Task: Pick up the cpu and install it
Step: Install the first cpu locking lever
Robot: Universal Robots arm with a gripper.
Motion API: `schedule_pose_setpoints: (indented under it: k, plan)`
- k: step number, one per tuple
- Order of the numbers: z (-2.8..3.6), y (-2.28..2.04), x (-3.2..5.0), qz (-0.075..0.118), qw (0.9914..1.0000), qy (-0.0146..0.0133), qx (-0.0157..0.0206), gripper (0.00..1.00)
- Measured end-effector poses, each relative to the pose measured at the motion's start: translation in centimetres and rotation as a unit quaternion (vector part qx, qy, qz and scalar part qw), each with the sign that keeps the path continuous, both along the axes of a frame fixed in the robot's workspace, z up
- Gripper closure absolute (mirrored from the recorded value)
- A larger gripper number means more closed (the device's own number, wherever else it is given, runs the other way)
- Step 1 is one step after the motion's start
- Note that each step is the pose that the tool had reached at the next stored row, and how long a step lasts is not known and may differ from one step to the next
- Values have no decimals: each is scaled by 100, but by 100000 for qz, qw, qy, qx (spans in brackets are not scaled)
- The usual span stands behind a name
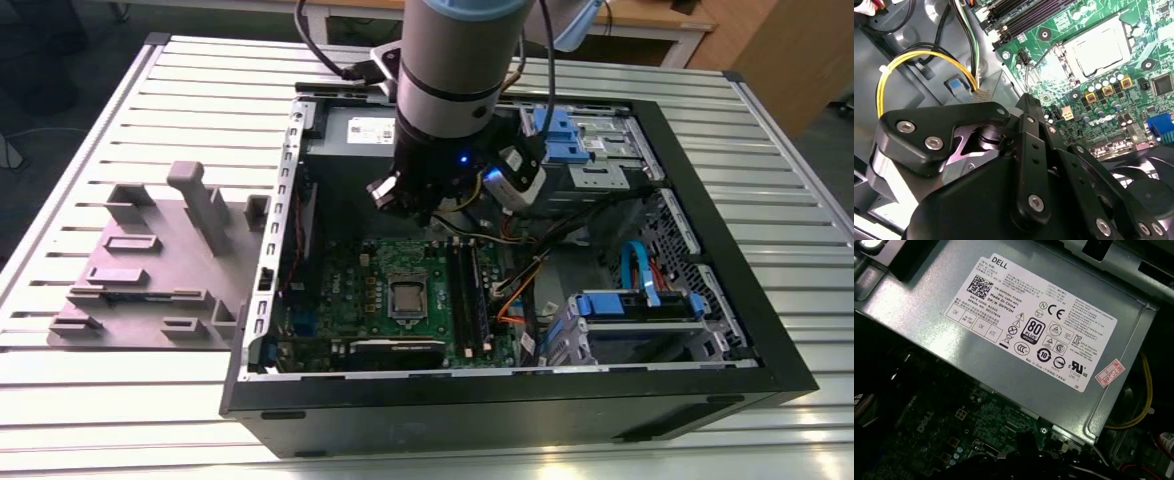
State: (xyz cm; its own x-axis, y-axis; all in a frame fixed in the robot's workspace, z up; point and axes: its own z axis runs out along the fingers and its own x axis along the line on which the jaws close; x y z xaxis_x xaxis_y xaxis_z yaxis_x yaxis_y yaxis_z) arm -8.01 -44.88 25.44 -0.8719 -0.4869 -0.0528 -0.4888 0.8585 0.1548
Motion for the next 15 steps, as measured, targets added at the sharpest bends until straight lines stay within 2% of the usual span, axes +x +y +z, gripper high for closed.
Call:
schedule_pose_setpoints:
  k: [1,2,4,5,10,15]
  plan:
    - [-3,0,1,14,99999,-35,329,90]
    - [-3,0,1,13,99995,-74,985,90]
    - [-5,0,1,7,99966,-164,2602,90]
    - [-9,0,0,5,99955,-229,2999,90]
    - [-42,-13,0,6,99953,-261,3039,90]
    - [-122,-22,0,6,99954,-259,3038,90]
